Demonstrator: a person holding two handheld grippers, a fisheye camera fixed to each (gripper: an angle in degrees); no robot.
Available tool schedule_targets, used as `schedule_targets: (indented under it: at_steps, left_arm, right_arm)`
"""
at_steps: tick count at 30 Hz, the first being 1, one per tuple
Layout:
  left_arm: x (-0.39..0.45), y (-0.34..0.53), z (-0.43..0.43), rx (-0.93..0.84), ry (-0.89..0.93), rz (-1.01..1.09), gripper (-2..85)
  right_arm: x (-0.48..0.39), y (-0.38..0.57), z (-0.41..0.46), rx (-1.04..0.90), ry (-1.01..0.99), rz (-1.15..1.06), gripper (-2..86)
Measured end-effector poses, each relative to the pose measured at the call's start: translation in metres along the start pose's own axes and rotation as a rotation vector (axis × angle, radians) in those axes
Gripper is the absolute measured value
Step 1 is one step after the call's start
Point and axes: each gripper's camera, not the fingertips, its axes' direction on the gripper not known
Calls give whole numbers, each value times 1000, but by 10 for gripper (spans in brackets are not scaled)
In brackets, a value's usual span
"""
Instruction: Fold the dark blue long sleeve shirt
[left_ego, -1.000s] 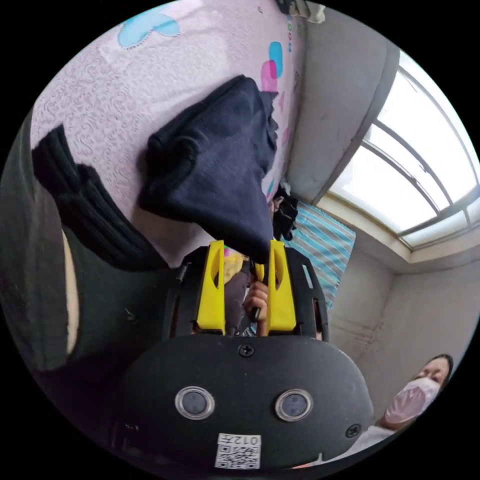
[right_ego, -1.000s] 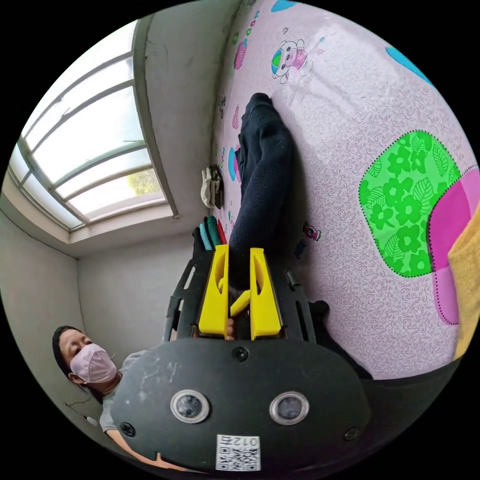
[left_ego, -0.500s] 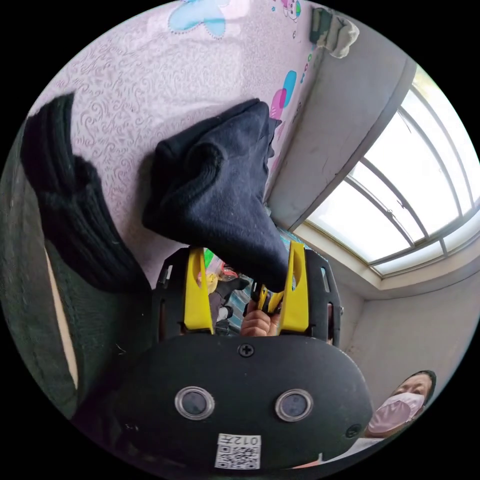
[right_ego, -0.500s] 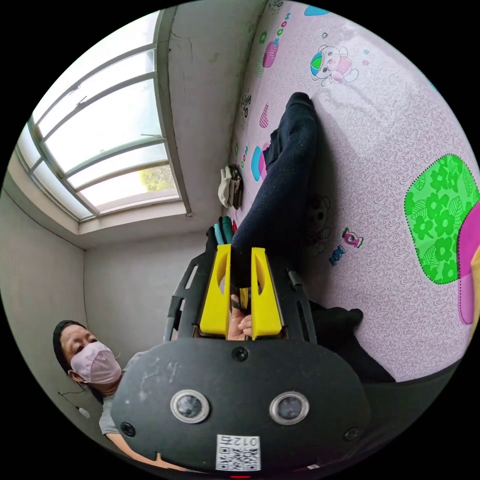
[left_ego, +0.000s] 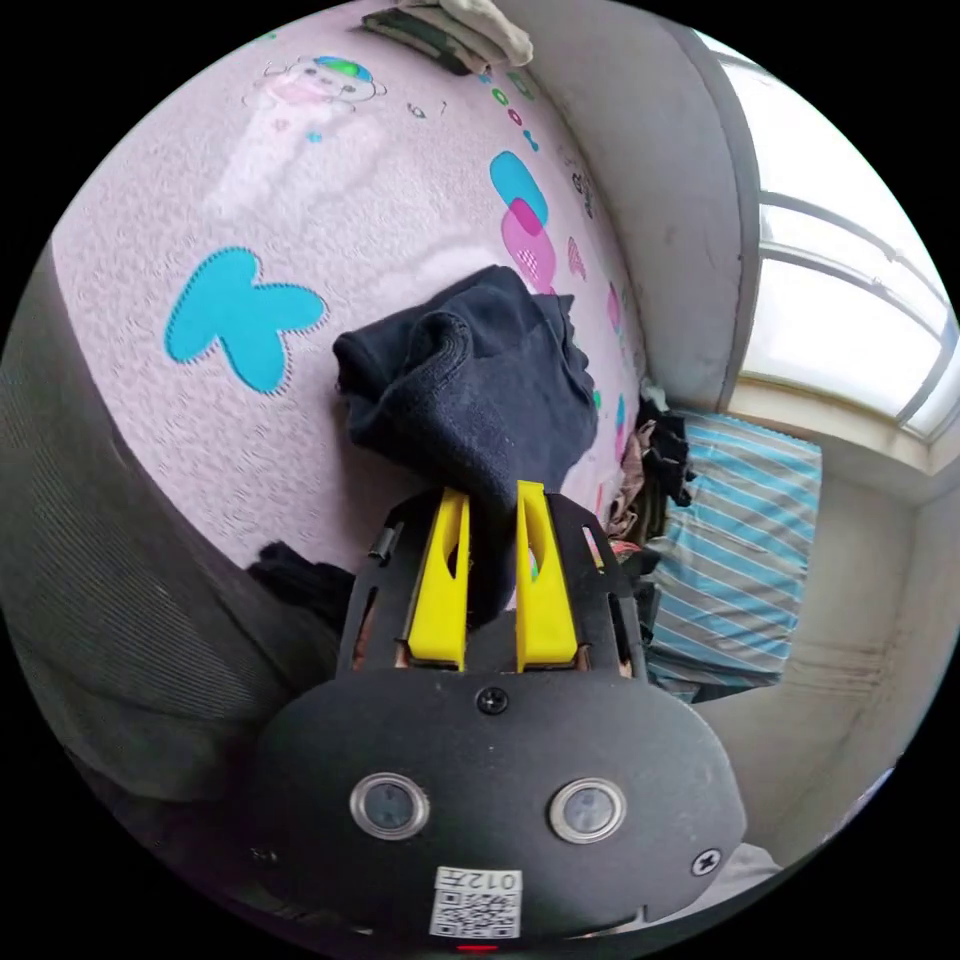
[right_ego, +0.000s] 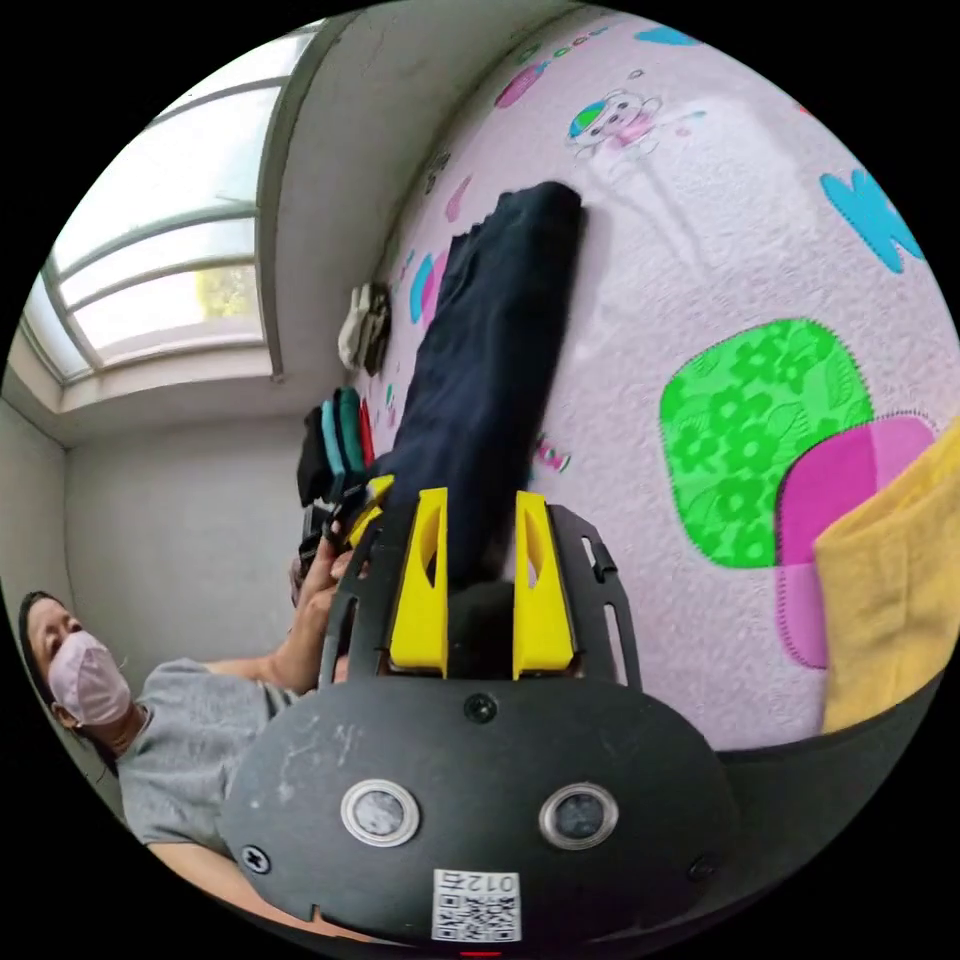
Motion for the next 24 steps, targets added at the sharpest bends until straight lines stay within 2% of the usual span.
schedule_targets:
  at_steps: [2, 6, 15, 20, 24]
  left_arm:
    - [-7, -5, -4, 10, -9, 3, 84]
    - [-17, -12, -3, -15, -19, 17, 85]
    - [-50, -11, 8, -45, -18, 8, 142]
    - [-71, -10, 13, -52, -78, -50, 117]
    - [-72, 0, 0, -23, -52, 71, 106]
  right_arm:
    - [33, -27, 7, 105, -36, 36, 114]
    - [75, -68, 39, 196, -22, 81, 134]
    - [134, -124, 148, 225, -29, 13, 113]
    - [170, -130, 201, 203, 4, -44, 69]
    - [166, -122, 232, 251, 46, -148, 56]
